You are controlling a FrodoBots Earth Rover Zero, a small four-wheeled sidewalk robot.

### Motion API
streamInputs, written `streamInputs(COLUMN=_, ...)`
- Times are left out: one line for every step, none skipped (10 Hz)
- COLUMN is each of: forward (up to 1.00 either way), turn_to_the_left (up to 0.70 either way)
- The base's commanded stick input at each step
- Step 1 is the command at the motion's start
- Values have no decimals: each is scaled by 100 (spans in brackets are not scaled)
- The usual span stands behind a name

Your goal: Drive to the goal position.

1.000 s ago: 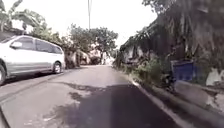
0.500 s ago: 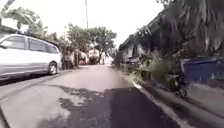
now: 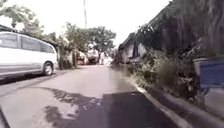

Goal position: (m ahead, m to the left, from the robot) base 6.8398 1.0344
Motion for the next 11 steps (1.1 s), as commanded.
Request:
streamInputs(forward=70, turn_to_the_left=6)
streamInputs(forward=70, turn_to_the_left=9)
streamInputs(forward=70, turn_to_the_left=11)
streamInputs(forward=70, turn_to_the_left=18)
streamInputs(forward=70, turn_to_the_left=26)
streamInputs(forward=70, turn_to_the_left=2)
streamInputs(forward=70, turn_to_the_left=0)
streamInputs(forward=70, turn_to_the_left=0)
streamInputs(forward=70, turn_to_the_left=0)
streamInputs(forward=70, turn_to_the_left=0)
streamInputs(forward=70, turn_to_the_left=0)
